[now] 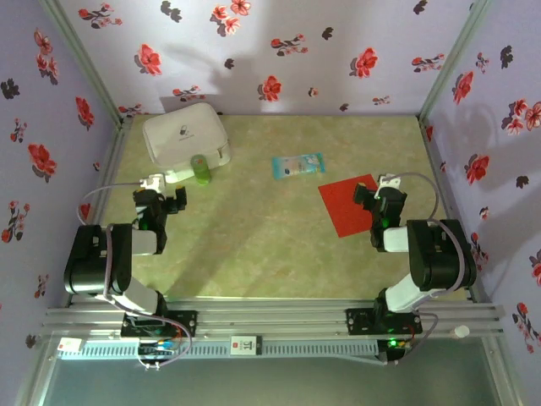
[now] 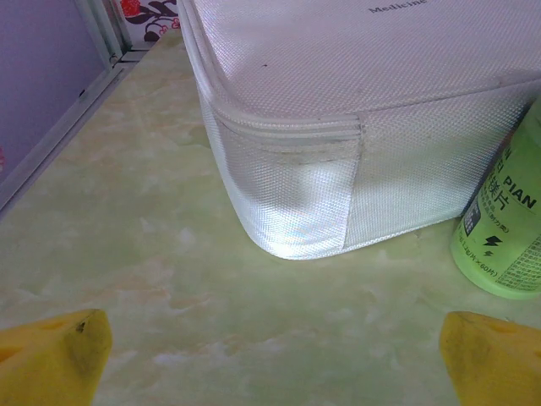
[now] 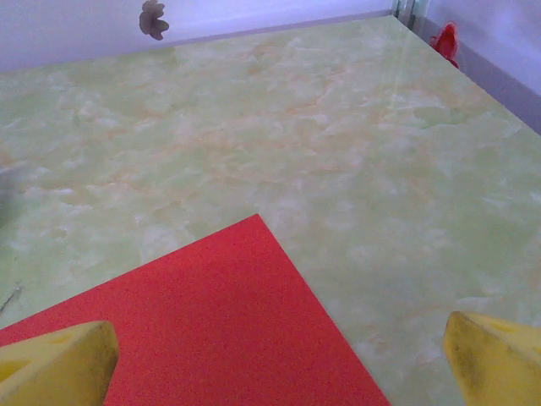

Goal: Fold a paper plane with a square sheet of paper (pick it up from the middle)
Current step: Move the square sheet of paper to the center of the table.

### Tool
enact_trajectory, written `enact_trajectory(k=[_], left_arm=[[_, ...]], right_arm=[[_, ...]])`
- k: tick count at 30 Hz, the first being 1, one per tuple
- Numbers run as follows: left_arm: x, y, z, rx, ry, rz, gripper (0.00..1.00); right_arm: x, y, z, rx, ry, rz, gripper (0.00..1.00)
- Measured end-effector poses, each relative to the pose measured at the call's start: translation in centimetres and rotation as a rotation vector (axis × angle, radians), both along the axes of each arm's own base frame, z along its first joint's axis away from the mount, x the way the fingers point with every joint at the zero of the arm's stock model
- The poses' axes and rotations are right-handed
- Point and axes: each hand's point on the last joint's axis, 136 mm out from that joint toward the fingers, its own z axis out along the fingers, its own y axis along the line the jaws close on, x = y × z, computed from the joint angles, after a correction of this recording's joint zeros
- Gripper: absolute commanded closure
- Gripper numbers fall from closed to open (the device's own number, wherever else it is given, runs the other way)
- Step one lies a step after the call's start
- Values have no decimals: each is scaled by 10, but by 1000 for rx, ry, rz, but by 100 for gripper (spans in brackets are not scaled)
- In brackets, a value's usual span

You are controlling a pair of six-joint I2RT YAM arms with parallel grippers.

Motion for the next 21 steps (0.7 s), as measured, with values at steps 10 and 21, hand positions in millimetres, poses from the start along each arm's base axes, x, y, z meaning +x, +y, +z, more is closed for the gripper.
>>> enact_trajectory(k=[10,21], left_arm=[[0,0,0,0,0,0,0],[0,0,0,0,2,-1,0]], right_arm=[[0,0,0,0,0,1,1],[0,-1,0,8,0,6,1]])
